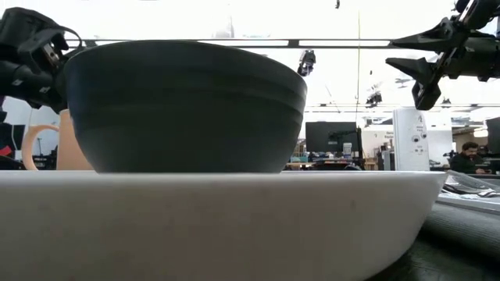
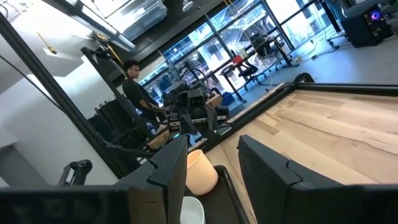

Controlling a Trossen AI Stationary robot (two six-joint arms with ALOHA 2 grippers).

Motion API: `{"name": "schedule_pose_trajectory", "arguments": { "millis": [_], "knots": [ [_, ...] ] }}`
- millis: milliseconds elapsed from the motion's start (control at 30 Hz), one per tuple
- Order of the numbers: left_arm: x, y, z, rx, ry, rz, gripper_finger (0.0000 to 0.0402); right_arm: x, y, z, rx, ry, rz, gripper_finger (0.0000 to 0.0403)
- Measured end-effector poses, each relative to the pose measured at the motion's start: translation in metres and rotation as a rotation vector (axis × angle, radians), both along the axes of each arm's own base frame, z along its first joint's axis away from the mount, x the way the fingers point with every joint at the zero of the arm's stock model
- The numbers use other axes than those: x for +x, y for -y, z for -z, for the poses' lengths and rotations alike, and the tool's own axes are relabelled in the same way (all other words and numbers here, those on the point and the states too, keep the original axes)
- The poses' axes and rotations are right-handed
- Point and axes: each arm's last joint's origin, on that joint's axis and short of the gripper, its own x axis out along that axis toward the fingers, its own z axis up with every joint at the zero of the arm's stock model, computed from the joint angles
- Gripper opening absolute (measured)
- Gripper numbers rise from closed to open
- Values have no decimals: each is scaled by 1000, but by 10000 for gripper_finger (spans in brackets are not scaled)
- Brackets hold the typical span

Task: Set up tray
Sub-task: Return to Home Position

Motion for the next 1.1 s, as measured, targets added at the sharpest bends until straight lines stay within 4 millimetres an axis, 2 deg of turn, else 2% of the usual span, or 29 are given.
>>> {"name": "schedule_pose_trajectory", "arguments": {
  "millis": [500,1100],
  "knots": [
    [4,-1,11,-13,-111,0,171,0,0,0,0,0,0,135],
    [5,-1,14,-17,-143,0,171,0,0,0,0,0,0,134]
  ]
}}
